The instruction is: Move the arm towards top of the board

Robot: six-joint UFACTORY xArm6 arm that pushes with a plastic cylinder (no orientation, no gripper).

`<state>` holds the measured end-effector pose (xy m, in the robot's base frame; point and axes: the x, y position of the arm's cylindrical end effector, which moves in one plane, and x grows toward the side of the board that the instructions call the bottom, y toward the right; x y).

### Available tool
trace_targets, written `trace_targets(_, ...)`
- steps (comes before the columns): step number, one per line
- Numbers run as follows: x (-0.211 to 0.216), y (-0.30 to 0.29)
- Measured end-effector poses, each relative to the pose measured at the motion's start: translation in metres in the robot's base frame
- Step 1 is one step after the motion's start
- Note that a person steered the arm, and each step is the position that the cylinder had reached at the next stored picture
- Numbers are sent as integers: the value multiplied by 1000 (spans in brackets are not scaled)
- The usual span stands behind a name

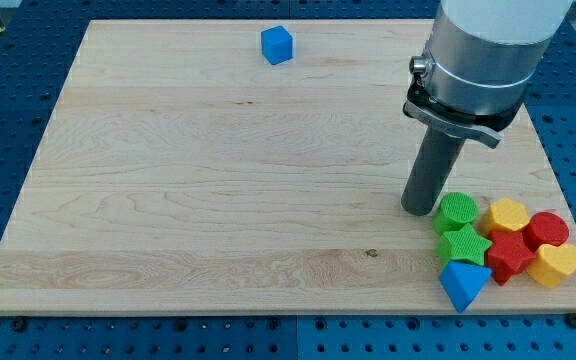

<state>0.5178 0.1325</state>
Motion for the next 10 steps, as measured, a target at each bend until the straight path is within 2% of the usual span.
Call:
trace_targets(1,0,-2)
trace_targets(4,-36,-64)
trace_targets(5,-41,-69)
trace_targets(8,-41,-74)
trace_targets(10,-41,-107)
